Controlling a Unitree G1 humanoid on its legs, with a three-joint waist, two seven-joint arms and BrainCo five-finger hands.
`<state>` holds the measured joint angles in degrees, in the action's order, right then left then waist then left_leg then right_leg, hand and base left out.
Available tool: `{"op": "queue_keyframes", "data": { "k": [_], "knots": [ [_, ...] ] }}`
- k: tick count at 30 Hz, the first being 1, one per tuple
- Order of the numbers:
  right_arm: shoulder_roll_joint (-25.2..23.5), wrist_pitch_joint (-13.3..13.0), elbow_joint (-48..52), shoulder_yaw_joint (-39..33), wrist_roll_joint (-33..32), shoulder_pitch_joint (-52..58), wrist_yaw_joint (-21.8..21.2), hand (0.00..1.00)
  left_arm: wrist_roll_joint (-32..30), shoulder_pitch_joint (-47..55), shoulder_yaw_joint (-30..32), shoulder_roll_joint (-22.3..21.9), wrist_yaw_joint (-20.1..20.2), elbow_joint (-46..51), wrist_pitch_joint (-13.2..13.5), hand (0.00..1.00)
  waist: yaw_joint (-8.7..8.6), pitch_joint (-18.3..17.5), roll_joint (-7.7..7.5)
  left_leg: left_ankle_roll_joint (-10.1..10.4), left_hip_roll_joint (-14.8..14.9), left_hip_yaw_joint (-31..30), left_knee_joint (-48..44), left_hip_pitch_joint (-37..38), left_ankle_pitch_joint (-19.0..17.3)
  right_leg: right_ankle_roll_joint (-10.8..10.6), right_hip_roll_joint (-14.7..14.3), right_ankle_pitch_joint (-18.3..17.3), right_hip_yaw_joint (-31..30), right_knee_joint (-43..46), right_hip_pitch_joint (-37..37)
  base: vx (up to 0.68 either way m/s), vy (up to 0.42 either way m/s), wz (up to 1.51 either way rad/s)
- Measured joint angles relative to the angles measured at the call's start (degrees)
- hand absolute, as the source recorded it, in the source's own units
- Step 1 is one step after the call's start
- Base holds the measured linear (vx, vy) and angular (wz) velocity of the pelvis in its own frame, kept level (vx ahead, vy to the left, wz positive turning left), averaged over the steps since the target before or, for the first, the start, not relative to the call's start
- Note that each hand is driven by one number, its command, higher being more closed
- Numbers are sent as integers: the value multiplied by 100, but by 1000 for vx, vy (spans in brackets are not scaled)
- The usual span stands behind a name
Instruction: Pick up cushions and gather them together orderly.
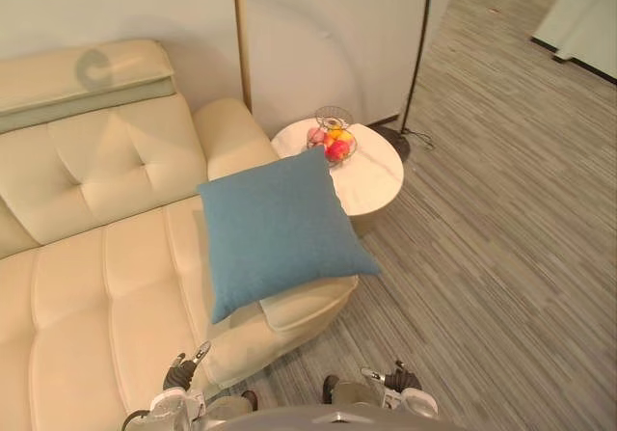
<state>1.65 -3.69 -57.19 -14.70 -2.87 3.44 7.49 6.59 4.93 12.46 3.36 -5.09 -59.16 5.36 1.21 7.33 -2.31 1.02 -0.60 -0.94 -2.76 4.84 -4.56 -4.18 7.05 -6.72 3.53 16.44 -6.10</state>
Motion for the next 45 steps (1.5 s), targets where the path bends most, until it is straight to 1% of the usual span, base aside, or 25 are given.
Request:
{"op": "queue_keyframes", "data": {
  "k": [1,2,3,4,7,9,12,13,16,18,20,22,24,25,27,29,31,35,37,39,40,42,43,44,45],
  "knots": [
    [53,-3,5,-3,0,-3,1,0,-2,18,99,-99,-4,-1,4,0,26,7,70,47,100,11,36,5,-7,39,-94,41,41,-120,37,126,-146,-2],
    [107,-7,14,-16,-18,-3,-1,0,-1,44,134,-178,-8,-4,4,0,30,-27,205,108,201,1,106,5,11,63,-200,113,91,-307,107,159,-162,-3],
    [109,-3,13,-19,-18,-1,0,0,-3,66,141,-214,-3,-7,1,0,10,-61,271,146,261,-27,177,13,20,98,-275,164,165,-476,175,140,-131,7],
    [115,-2,15,-31,-18,9,2,0,-1,78,138,-236,5,-6,2,0,-2,-77,294,172,319,-58,219,34,23,114,-324,191,207,-593,249,151,-102,21],
    [92,-3,24,-240,-28,96,12,0,31,76,138,-234,10,13,9,0,5,-115,233,241,446,-185,321,149,20,155,-443,248,408,-873,563,153,-60,30],
    [102,-3,96,-290,-28,153,17,0,107,78,137,-209,10,35,9,0,-12,-160,125,248,449,-209,346,197,16,148,-444,259,501,-1021,707,140,-3,19],
    [115,-4,380,-472,-27,216,27,0,149,99,99,-138,12,69,7,0,1,-171,47,249,410,-203,348,241,15,105,-400,314,494,-1168,842,68,41,3],
    [113,1,657,-600,-26,253,36,0,195,123,98,-111,10,137,3,0,-4,-197,12,249,358,-193,339,240,15,86,-343,327,492,-1203,861,23,51,0],
    [136,4,1321,-868,-22,300,64,0,227,160,107,-59,10,361,4,0,-28,-201,5,247,284,-190,323,236,15,39,-279,390,476,-1286,913,-6,45,3],
    [218,0,1831,-1085,-14,311,72,0,233,210,136,78,6,539,6,0,-40,-216,-18,245,239,-161,300,223,13,15,-243,429,443,-1341,921,-45,38,-4],
    [580,-10,2361,-1297,-4,237,82,0,346,284,373,224,-6,757,15,0,-47,-223,-7,206,219,-120,298,220,-9,8,-237,464,378,-1352,906,-86,21,-8],
    [844,-27,2634,-1375,-3,228,84,0,460,320,542,310,-38,926,23,0,-48,-235,-5,199,218,-81,298,215,-8,12,-240,502,348,-1377,894,-91,10,-9],
    [1295,-52,2890,-1390,-1,213,70,0,658,478,695,457,-73,1141,37,0,-77,-374,3,156,213,-73,305,109,21,6,-243,572,342,-1435,807,-91,-6,-5],
    [1370,-60,2959,-1391,-1,210,66,0,691,493,740,481,-74,1183,44,0,-86,-383,7,143,213,-74,311,103,32,5,-244,585,344,-1446,805,-66,-10,0],
    [1685,-105,2985,-1347,-2,26,51,0,833,525,781,577,-89,1408,85,0,-105,-404,21,125,212,-67,345,99,77,19,-248,656,343,-1511,810,-67,-10,-2],
    [1787,-110,3068,-1317,-6,-90,48,0,904,522,781,594,-93,1559,136,0,-106,-426,43,124,210,-68,399,96,106,16,-250,705,345,-1561,804,-64,-8,-1],
    [1894,-147,3270,-1084,-17,-236,22,0,910,484,774,621,-102,1734,203,0,-114,-444,66,122,201,-72,396,57,129,19,-246,744,351,-1607,791,-66,-7,2],
    [1936,-231,3385,-685,-22,-548,14,0,915,371,704,725,-193,1948,223,0,-106,-444,66,125,191,-123,396,-54,190,30,-242,785,407,-1628,714,-43,-12,8],
    [1944,-242,3398,-504,-102,-782,22,0,960,116,517,746,-226,2045,249,0,-116,-402,75,122,139,-273,394,-298,290,29,-223,829,562,-1633,561,-50,-22,35],
    [1947,-242,3402,-225,-193,-1152,28,0,961,-263,241,746,-229,2049,265,0,-107,-210,94,124,117,-413,394,-581,417,31,-180,902,675,-1627,352,-97,-6,35],
    [1946,-243,3431,-63,-212,-1409,25,0,960,-476,75,746,-245,2057,268,0,-42,-64,108,143,109,-438,390,-731,485,57,-172,953,674,-1602,201,-124,-4,21],
    [1949,-244,3601,106,-248,-1729,42,0,961,-768,-99,743,-280,2063,273,0,13,145,138,144,98,-486,383,-954,572,74,-151,992,710,-1537,-14,-131,-6,14],
    [1954,-307,3648,226,-248,-1952,60,0,961,-950,-180,743,-303,2065,280,0,23,232,152,152,92,-520,377,-1133,635,88,-140,1012,744,-1479,-195,-152,-14,19],
    [1976,-360,3647,407,-249,-2300,75,0,1002,-1228,-254,749,-362,2065,310,0,50,402,155,153,93,-538,355,-1356,691,104,-130,1025,765,-1361,-442,-125,-17,15],
    [1983,-363,3646,464,-249,-2422,89,0,1039,-1322,-277,754,-386,2064,331,0,55,451,157,153,91,-542,325,-1445,702,106,-126,1026,766,-1313,-540,-133,-18,10]
  ]
}}
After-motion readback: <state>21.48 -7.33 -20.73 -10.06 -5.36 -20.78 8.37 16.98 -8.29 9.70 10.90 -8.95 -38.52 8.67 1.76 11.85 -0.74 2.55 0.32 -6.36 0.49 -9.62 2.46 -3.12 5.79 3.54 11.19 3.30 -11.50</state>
